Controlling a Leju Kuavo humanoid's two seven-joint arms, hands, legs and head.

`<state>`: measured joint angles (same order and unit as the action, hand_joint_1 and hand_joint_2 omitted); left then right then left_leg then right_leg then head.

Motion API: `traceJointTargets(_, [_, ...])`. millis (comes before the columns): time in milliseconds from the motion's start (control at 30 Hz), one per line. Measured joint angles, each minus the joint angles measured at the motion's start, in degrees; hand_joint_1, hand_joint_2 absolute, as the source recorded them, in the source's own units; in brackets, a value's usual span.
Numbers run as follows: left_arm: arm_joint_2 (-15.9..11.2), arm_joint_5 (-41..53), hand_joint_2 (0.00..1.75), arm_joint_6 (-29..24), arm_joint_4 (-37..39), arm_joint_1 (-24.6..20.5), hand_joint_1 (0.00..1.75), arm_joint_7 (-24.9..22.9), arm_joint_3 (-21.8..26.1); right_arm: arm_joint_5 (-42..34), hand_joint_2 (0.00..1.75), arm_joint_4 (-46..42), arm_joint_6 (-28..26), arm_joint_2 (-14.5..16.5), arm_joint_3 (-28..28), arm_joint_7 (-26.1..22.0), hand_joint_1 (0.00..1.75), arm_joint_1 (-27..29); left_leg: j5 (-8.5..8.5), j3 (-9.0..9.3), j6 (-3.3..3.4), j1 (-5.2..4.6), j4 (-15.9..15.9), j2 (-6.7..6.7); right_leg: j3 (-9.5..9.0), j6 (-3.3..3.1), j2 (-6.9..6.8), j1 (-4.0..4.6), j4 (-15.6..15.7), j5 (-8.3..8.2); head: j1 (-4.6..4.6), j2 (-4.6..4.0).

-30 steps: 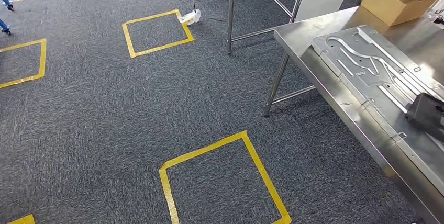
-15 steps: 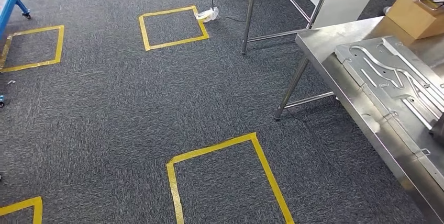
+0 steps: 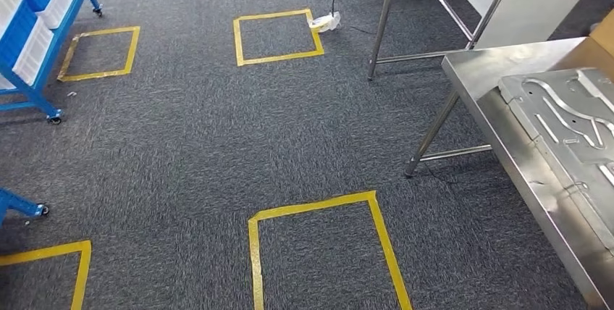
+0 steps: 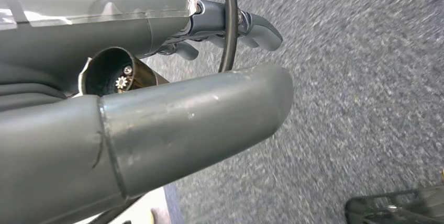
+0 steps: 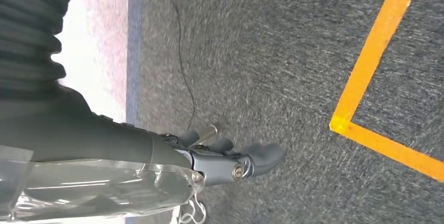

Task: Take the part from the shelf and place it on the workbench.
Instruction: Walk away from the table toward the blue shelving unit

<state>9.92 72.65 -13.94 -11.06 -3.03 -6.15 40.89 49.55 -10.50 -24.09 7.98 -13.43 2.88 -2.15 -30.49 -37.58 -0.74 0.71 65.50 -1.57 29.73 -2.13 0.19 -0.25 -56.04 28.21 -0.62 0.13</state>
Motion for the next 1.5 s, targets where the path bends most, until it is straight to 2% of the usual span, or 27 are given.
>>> traceJointTargets(67, [0.0,0.0,0.00,-0.2,0.0,0.0,0.00,0.0,0.0,0.0,1.75,0.0,0.0,0.0,-0.1,0.0,0.00,0.1,-2.69,-3.03,-0.22,0.01,6.8,0.87,0.24,-0.22,-1.66,0.34,-0.2,0.10,-0.01,0.00])
traceJointTargets(100, [0.0,-0.1,0.00,-0.3,0.0,0.0,0.00,-0.1,0.0,0.1,1.75,0.0,0.0,0.0,-0.1,0.0,0.00,0.1,-2.58,-3.32,-0.27,0.01,7.9,1.05,0.29,-0.28,-2.42,0.46,-0.4,0.23,-0.01,0.00])
traceJointTargets(167, [0.0,-0.1,0.00,-0.3,0.0,0.1,0.00,-0.2,0.0,0.1,1.75,0.0,0.0,0.0,-0.2,0.0,0.00,0.0,0.53,-0.47,-0.10,-0.02,3.1,1.85,0.17,-0.26,-3.71,0.61,-0.7,0.58,-0.01,0.00])
traceJointTargets(233, [0.0,-0.1,0.00,-0.3,0.0,0.0,0.00,-0.3,0.0,0.0,1.75,0.0,0.0,0.0,-0.3,-0.1,0.00,0.0,3.21,3.66,0.38,-0.46,-4.5,4.08,0.13,0.04,-4.80,0.88,-1.1,1.01,0.00,0.00])
traceJointTargets(267, [0.0,-0.1,0.00,-0.3,0.0,-0.1,0.00,-0.4,0.0,0.0,1.75,0.0,0.0,0.0,-0.4,-0.2,0.00,0.0,3.72,4.79,0.66,-0.69,-6.8,4.90,0.17,0.22,-5.32,1.05,-1.3,1.16,0.02,0.00])
traceJointTargets(300, [0.0,-0.2,0.00,-0.3,0.0,-0.1,0.00,-0.4,0.0,-0.1,1.31,0.0,0.1,0.0,-0.4,-0.2,0.00,0.0,3.65,5.16,0.87,-0.93,-7.7,5.28,0.22,0.40,-5.82,1.17,-1.4,1.26,0.03,0.00])
traceJointTargets(367, [0.0,-0.2,0.00,-0.3,0.0,0.0,0.00,-0.5,0.1,-0.1,0.44,0.0,0.1,0.0,-0.5,-0.3,0.00,-0.2,3.90,5.12,1.38,-0.86,-8.2,4.37,0.17,0.81,-6.46,1.21,-1.5,1.46,0.04,0.00])
traceJointTargets(400, [0.0,-0.2,0.00,-0.3,0.0,0.0,0.00,-0.6,0.1,-0.2,0.00,0.0,0.2,0.0,-0.5,-0.4,0.00,-0.3,4.11,5.21,1.72,-0.75,-8.5,3.96,0.23,1.11,-5.58,1.04,-1.8,1.94,0.04,0.00])
traceJointTargets(433, [0.0,-0.3,0.00,-0.4,0.0,0.1,0.00,-0.6,0.1,-0.2,0.00,0.0,0.3,0.0,-0.5,-0.6,0.00,-0.3,4.36,5.29,2.09,-0.59,-8.8,3.60,0.69,1.45,-4.17,0.83,-3.0,2.91,0.04,0.00])
traceJointTargets(500, [0.0,-0.3,0.00,-0.4,0.0,-0.2,0.00,-0.6,0.1,-0.2,0.00,0.0,0.6,0.0,-0.5,-0.9,0.00,-0.2,4.72,5.29,2.61,-0.43,-9.3,2.98,3.27,2.09,-1.03,0.26,-8.7,6.24,0.05,0.00])
traceJointTargets(567, [0.1,-0.5,0.00,-0.4,0.0,-0.3,0.00,-0.8,0.2,-0.1,0.00,0.0,0.7,0.0,-0.5,-1.0,0.00,-0.1,4.79,5.20,2.74,-0.41,-9.3,2.34,6.77,2.62,-0.25,-0.18,-15.8,8.94,0.05,0.00])
traceJointTargets(600, [0.2,-0.5,0.00,-0.4,0.0,-0.3,0.00,-1.0,0.2,-0.1,0.00,0.0,0.7,0.0,-0.5,-1.1,0.00,-0.1,4.77,5.22,2.70,-0.39,-9.2,2.04,7.67,2.86,-0.21,-0.40,-17.4,8.88,0.05,0.00])
traceJointTargets(633, [0.2,-0.6,0.00,-0.4,0.0,-0.3,0.00,-1.3,0.3,-0.1,0.00,0.0,0.7,0.0,-0.5,-1.1,0.00,-0.1,4.72,5.28,2.63,-0.33,-9.1,1.75,7.61,3.09,-0.22,-0.65,-16.9,7.66,0.04,0.00])
traceJointTargets(700, [0.3,-0.7,0.00,-0.4,0.0,-0.3,0.00,-1.8,0.5,0.0,0.00,0.0,0.8,0.0,-0.5,-1.0,0.00,0.0,4.47,5.41,2.25,-0.09,-8.9,1.18,4.93,3.48,-0.15,-1.18,-10.2,3.16,0.05,0.00])
traceJointTargets(767, [0.3,-0.8,0.00,-0.5,0.0,-0.3,0.00,-2.0,0.6,0.1,0.00,0.0,0.8,0.0,-0.5,-1.1,0.00,0.1,4.25,5.18,1.54,-0.03,-8.3,0.75,2.48,3.55,0.20,-1.23,-4.1,0.54,0.06,0.00])
traceJointTargets(833, [0.3,-0.7,0.00,-0.7,0.0,-0.4,0.00,-2.1,0.6,0.3,0.00,0.0,0.8,0.0,-0.6,-1.2,0.00,0.0,4.31,4.83,0.90,-0.09,-8.0,0.50,2.13,3.18,0.46,-0.85,-2.9,0.59,0.04,0.00])
traceJointTargets(933, [0.3,-0.5,0.00,-0.9,0.0,-0.4,0.00,-2.2,0.7,0.5,0.00,0.0,0.8,0.0,-0.6,-1.3,0.00,0.0,3.29,4.10,0.27,0.14,-6.9,0.68,2.09,1.97,0.19,-0.78,-2.5,0.35,0.03,0.00])
traceJointTargets(1000, [0.3,-0.4,0.00,-1.1,0.0,-0.4,0.00,-2.2,0.8,0.6,0.00,0.0,0.8,0.0,-0.6,-1.4,0.00,0.0,0.03,1.52,0.08,0.23,-1.7,1.05,2.07,1.10,-0.16,-0.66,-2.2,0.16,0.02,0.00])
traceJointTargets(1067, [0.4,-0.3,0.00,-1.1,0.0,-0.3,0.00,-2.2,0.8,0.7,0.00,0.1,0.8,0.0,-0.7,-1.4,0.00,0.0,-3.20,-2.15,0.04,0.22,6.1,1.17,2.19,0.66,-0.42,-0.26,-2.3,0.19,0.03,0.00])
traceJointTargets(1100, [0.4,-0.3,0.00,-1.2,0.0,-0.3,0.00,-2.2,0.8,0.7,0.00,0.1,0.8,0.0,-0.7,-1.4,0.00,0.0,-3.63,-3.24,0.12,0.19,8.5,1.17,2.18,0.54,-0.49,-0.04,-2.3,0.24,0.03,0.00])
traceJointTargets(1133, [0.4,-0.2,0.00,-1.2,0.0,-0.3,0.00,-2.2,0.8,0.7,0.00,0.1,0.8,0.0,-0.7,-1.4,0.00,0.0,-2.89,-3.28,0.33,0.10,8.8,1.17,2.11,0.42,-0.53,0.18,-2.4,0.31,0.03,0.00])
traceJointTargets(1167, [0.4,-0.2,0.00,-1.3,0.0,-0.3,0.00,-2.2,0.8,0.7,0.00,0.1,0.8,0.0,-0.7,-1.4,0.00,-0.1,-1.12,-2.17,0.69,-0.06,6.6,1.18,1.98,0.31,-0.53,0.34,-2.4,0.40,0.03,0.00])
traceJointTargets(1233, [0.4,-0.1,0.00,-1.4,0.0,-0.3,0.00,-2.2,0.8,0.7,0.00,0.1,0.8,0.1,-0.7,-1.4,0.00,-0.1,2.84,1.79,1.68,-0.63,-1.2,1.30,1.73,0.25,-0.51,0.57,-2.4,0.63,0.05,0.00])
traceJointTargets(1267, [0.4,-0.1,0.00,-1.5,0.0,-0.3,0.00,-2.2,0.8,0.7,0.00,0.1,0.8,0.1,-0.7,-1.4,0.00,-0.1,3.91,3.40,2.07,-0.91,-4.4,1.38,1.73,0.32,-0.49,0.62,-2.4,0.72,0.04,0.00])
traceJointTargets(1400, [0.4,-0.1,0.00,-1.6,0.0,-0.4,0.00,-2.1,0.8,0.8,0.00,0.1,0.8,0.3,-0.7,-1.3,0.00,-0.2,3.85,5.14,2.54,-1.06,-8.2,1.43,1.88,1.15,-0.67,0.69,-2.4,0.86,0.04,0.00])
traceJointTargets(1467, [0.4,-0.2,0.00,-1.7,0.0,-0.2,0.00,-2.1,0.8,0.9,0.00,0.1,0.8,0.4,-0.7,-1.2,0.00,-0.2,4.18,5.85,2.75,-0.64,-9.4,1.47,2.70,1.71,-0.51,0.69,-4.6,2.44,0.07,0.00])
traceJointTargets(1500, [0.4,-0.2,0.00,-1.8,0.0,-0.2,0.00,-2.1,0.8,0.9,0.00,0.1,0.8,0.3,-0.7,-1.2,0.00,-0.2,4.27,6.11,2.84,-0.53,-9.7,1.51,4.02,1.96,-0.39,0.58,-7.4,4.01,0.08,0.00])
